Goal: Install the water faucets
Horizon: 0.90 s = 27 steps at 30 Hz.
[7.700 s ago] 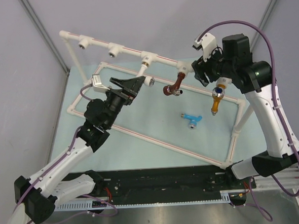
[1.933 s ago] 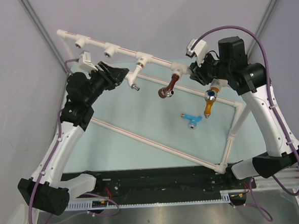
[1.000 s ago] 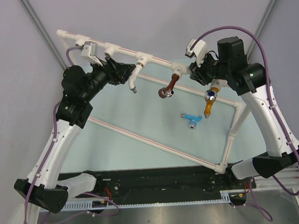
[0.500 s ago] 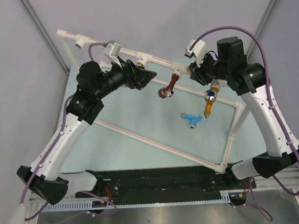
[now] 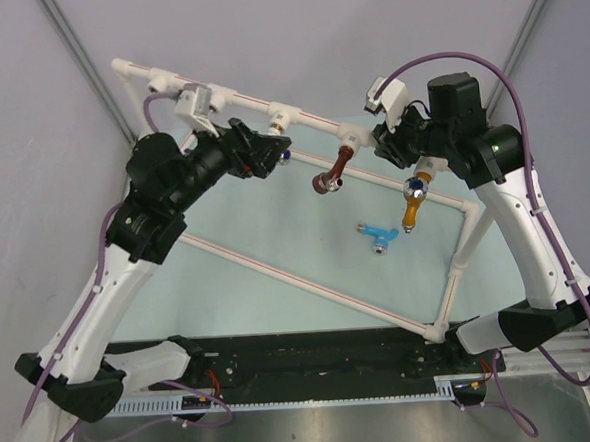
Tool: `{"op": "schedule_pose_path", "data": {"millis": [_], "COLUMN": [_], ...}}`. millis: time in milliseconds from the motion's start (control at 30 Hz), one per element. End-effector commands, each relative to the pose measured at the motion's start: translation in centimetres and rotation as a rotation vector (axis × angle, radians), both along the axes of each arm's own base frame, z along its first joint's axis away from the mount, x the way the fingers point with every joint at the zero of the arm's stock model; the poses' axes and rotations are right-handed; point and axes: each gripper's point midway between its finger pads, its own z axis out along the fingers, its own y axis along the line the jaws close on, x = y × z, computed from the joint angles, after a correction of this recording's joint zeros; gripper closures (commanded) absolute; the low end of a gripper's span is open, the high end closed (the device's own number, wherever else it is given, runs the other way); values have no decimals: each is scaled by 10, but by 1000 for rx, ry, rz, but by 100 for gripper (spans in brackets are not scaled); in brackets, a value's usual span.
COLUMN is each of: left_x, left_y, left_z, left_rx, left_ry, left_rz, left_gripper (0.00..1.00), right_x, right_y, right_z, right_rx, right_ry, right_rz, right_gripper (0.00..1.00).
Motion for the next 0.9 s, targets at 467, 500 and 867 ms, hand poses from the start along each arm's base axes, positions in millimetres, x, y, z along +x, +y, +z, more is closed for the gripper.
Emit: {"op": "schedule_pose_path", "data": {"millis": [467,500,867], "left_x": [4,6,27], "left_y": [81,80,72], "left_z": [-65,-67,-71], "left_rx": [-566,-575,-796], "left_ry": [375,383,433], "left_rz": [370,368,335], "left_gripper": [9,9,31], "right_x": [5,4,3], "right_y": [-8,-7,-9], "right_z": [-9,-9,-9], "right_rx": [33,34,31], "right_ry": [63,62,55], "right_rz": [-116,-115,-117], "right_gripper": [100,100,100]}}
